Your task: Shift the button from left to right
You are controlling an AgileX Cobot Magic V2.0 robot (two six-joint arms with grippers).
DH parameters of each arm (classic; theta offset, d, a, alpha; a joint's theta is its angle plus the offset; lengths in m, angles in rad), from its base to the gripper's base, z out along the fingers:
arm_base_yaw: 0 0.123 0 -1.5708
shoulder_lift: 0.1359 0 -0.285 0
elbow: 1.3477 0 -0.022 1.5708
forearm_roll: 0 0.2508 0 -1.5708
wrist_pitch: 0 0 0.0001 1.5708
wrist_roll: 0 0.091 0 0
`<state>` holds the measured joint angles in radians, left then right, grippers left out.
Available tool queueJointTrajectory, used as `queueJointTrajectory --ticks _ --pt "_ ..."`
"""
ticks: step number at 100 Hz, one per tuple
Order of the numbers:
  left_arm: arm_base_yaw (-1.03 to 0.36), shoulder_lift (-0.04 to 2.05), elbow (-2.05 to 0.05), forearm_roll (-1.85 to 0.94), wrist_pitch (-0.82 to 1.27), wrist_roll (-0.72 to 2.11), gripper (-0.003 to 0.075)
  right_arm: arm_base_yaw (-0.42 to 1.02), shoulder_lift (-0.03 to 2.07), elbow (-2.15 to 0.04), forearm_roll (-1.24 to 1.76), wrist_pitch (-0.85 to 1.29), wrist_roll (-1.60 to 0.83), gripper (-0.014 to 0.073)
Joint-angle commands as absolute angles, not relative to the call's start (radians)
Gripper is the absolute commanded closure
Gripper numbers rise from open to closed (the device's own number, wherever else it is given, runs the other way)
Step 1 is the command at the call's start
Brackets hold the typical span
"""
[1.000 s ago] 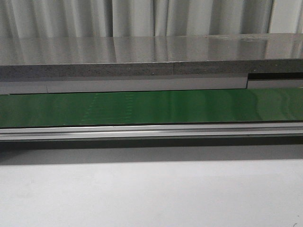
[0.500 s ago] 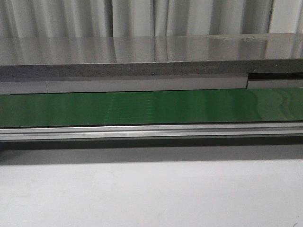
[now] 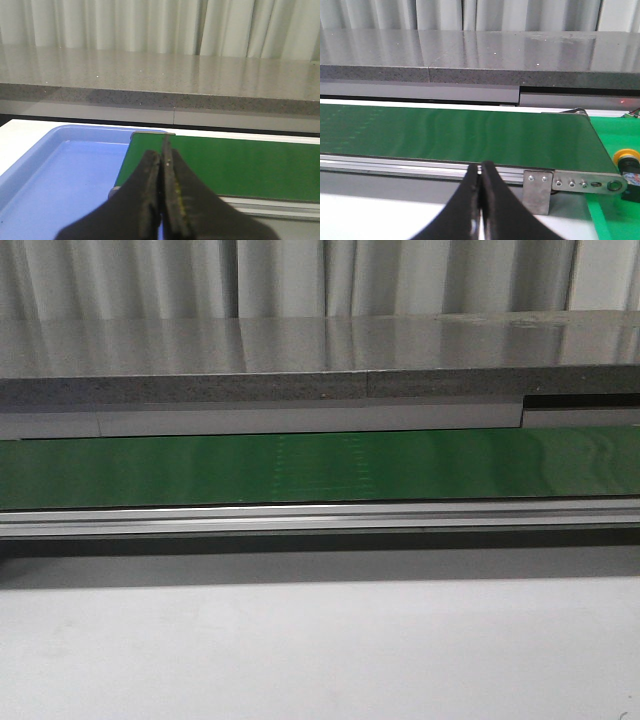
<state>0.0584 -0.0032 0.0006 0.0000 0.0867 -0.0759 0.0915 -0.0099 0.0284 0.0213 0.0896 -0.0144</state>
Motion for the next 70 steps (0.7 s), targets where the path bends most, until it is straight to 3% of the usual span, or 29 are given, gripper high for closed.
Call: queueJointTrajectory --ticks 1,70 --pt "0.050 -0.032 0.048 -0.008 0.000 -0.087 0.0741 0.088 -0.028 0.011 0.012 0.011 -0.016 0.0660" --pt "0.050 -0.032 0.048 -0.008 0.010 -0.087 0.0741 0.088 -0.028 0.011 0.012 0.011 -0.016 0.0660"
